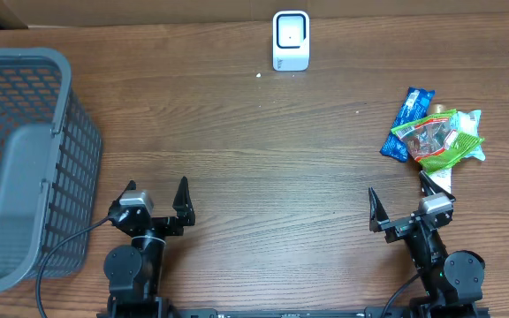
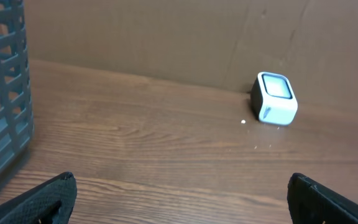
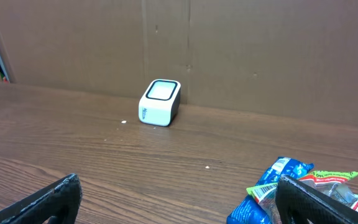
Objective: Scan the item barcode
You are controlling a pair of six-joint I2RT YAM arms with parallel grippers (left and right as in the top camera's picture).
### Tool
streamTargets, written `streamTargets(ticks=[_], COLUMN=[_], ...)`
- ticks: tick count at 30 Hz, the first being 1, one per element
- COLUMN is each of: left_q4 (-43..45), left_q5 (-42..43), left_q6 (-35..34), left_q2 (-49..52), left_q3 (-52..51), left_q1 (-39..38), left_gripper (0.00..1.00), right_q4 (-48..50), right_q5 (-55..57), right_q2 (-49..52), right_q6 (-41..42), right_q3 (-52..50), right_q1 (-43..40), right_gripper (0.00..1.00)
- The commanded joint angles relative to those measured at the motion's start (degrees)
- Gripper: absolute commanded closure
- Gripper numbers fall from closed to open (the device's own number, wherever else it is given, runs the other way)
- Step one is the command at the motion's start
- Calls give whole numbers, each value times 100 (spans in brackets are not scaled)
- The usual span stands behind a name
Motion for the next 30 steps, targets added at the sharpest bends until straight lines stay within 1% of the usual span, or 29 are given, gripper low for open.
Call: streamTargets(ticks=[1, 4, 5, 6, 8, 15, 30], left_q4=[0, -35, -138, -284, -459, -422, -446], left_q5=[243, 345, 341, 341, 330, 291, 286], left_q6=[793, 1259, 1414, 1738, 2026, 2041, 2041], left_q2=[-181, -328, -378, -505, -682, -1062, -1049], left_q3=[-184, -310, -308, -308, -308, -308, -308], left_q1=[-46, -48, -50, -61, -68, -72, -72], left_gripper=[1, 0, 0, 0, 1, 0, 0], right_q4=[26, 26, 26, 26, 28, 26, 26], right_q5=[15, 15, 15, 17, 15, 15, 15], right_q2=[-63, -63, -63, -63, -63, -63, -63], right_q6=[24, 26, 26, 24, 26, 26, 26], right_q3=[-61, -61, -61, -61, -61, -61, -61], right_q1=[31, 31, 31, 31, 31, 31, 31], right_gripper=[0, 0, 0, 0, 0, 0, 0])
